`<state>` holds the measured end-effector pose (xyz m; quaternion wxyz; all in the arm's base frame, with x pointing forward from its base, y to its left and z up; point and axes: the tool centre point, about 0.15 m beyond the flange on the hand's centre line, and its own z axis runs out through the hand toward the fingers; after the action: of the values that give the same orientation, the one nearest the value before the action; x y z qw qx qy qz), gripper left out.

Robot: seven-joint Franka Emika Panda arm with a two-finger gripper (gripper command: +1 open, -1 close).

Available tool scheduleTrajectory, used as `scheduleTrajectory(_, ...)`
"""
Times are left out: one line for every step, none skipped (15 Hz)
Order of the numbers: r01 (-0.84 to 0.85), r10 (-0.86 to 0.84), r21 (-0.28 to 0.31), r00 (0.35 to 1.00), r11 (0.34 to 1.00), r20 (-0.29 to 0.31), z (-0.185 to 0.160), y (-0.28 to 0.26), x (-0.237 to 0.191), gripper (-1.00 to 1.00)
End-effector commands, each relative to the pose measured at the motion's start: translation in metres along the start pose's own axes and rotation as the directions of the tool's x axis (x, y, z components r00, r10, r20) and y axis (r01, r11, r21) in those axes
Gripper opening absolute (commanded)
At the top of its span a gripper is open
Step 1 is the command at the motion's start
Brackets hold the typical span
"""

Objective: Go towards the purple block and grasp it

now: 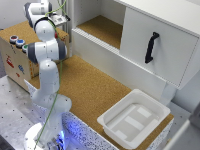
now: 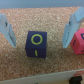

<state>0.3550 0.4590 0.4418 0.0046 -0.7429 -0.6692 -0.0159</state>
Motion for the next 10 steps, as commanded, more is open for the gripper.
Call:
scheduleTrajectory(-0.037,0.033,0.037,0.994,0.999,0.106,0.003,0.018,0.023,-1.00)
scheduleTrajectory(-0.035,0.031,0.030,0.993,0.999,0.113,0.003,0.018,0.022,-1.00)
scheduleTrajectory(-0.038,0.035,0.024,0.993,0.999,0.112,0.003,0.018,0.022,-1.00)
scheduleTrajectory(-0.042,0.040,0.019,0.993,0.999,0.112,0.002,0.017,0.020,-1.00)
scheduleTrajectory(-0.044,0.042,0.012,0.993,0.999,0.115,0.001,0.016,0.018,-1.00)
scheduleTrajectory(-0.049,0.048,0.009,0.992,0.999,0.115,0.000,0.015,0.017,-1.00)
scheduleTrajectory(-0.058,0.057,0.005,0.992,0.998,0.114,-0.002,0.014,0.015,-1.00)
scheduleTrajectory(-0.068,0.068,-0.006,0.991,0.998,0.112,-0.003,0.013,0.015,-1.00)
scheduleTrajectory(-0.087,0.088,-0.019,0.991,0.996,0.104,-0.008,0.011,0.015,-1.00)
scheduleTrajectory(-0.120,0.122,-0.027,0.989,0.992,0.087,-0.014,0.012,0.015,-1.00)
